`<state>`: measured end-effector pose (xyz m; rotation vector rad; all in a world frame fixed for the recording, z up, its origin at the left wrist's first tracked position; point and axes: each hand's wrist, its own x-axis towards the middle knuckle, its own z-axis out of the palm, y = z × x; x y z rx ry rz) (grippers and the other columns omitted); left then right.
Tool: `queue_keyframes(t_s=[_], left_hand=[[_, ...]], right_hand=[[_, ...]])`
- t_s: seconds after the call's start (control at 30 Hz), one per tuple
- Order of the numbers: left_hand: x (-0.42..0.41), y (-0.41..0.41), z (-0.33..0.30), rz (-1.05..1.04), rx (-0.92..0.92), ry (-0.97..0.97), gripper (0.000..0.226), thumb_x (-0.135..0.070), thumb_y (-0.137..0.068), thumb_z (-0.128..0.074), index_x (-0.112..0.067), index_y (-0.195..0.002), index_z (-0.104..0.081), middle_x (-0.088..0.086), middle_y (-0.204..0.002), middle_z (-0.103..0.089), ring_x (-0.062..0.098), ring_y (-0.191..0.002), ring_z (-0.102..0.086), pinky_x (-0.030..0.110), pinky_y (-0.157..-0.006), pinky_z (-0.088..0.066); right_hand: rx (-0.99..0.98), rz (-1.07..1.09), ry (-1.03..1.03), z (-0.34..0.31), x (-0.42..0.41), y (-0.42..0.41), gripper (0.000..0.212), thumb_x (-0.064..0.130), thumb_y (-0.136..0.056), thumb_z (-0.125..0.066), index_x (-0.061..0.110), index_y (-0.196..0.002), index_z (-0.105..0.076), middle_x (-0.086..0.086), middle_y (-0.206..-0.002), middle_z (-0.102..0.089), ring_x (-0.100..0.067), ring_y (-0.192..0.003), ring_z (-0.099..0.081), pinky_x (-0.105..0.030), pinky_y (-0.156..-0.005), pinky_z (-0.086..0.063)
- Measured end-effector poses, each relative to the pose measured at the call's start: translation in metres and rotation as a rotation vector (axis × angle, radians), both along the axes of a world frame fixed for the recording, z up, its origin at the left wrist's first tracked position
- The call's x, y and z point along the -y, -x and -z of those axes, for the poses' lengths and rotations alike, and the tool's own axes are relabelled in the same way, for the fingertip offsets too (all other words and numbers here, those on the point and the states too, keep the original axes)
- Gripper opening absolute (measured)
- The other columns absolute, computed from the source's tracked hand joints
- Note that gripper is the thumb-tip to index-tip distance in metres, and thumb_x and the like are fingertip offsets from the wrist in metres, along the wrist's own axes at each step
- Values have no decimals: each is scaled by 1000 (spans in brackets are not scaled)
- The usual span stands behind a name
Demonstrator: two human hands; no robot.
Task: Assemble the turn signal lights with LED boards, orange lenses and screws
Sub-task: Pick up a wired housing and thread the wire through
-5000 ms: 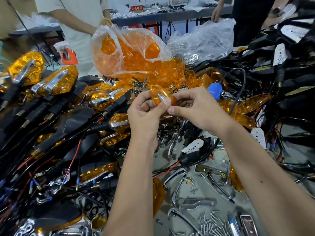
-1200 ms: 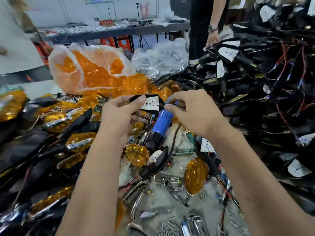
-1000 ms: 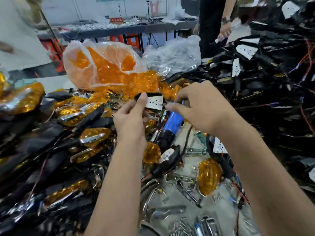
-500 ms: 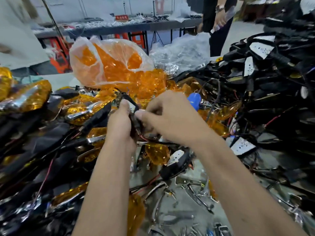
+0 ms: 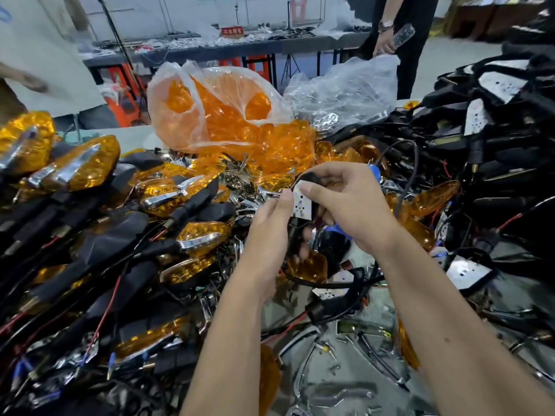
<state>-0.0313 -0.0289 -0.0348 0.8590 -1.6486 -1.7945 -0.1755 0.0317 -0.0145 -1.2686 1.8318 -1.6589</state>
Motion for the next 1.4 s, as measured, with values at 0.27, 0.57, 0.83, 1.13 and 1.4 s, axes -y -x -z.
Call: queue_keyframes(t_s=[0.27,0.57,0.83,1.13,1.4], left_hand=[[-6,4,-3,27,-58,4,19,-20,-109,-46,-18,-97,-60,-6,-66,-49,3,-47,-40,15,-40,-29],[-4,-6,-2,144,-101,-28,47,-53,-110,-35,-15,-94,-60,2,-67,-52,15,-45,-36,25,-43,-24],[-2,-8,-3,150,-98,4,7,-17,-108,-45,-14,-106,-51,2,-67,-57,17,-48,-40,23,-42,-27],[-6,-4,1,144,-166,-45,11,-20,-109,-44,-18,-99,-44,-2,-64,-46,11,-47,-26,22,-42,-19],[-8,-4,5,142,-250,-65,11,-29,-96,-52,-19,-96,-46,-4,-63,-47,10,-47,-28,20,-41,-24]], right_hand=[[-119,-5,8,-1,-2,-3,11,11,-100,-65,14,-95,-74,-1,-65,-70,-21,-38,-56,-29,-41,-46],[-125,51,65,-5,-3,-4,9,12,-98,-68,15,-93,-74,5,-66,-65,-15,-40,-57,-27,-42,-46],[-59,-44,2,-12,-7,-3,11,2,-96,-68,9,-91,-74,2,-55,-59,-11,-42,-54,-22,-40,-41],[-144,-55,39,-20,-13,-8,11,3,-98,-66,7,-91,-73,7,-54,-60,-15,-39,-55,-27,-40,-47],[-181,-69,99,-19,-14,-9,8,3,-96,-68,4,-89,-70,3,-63,-57,-19,-40,-56,-27,-41,-45]])
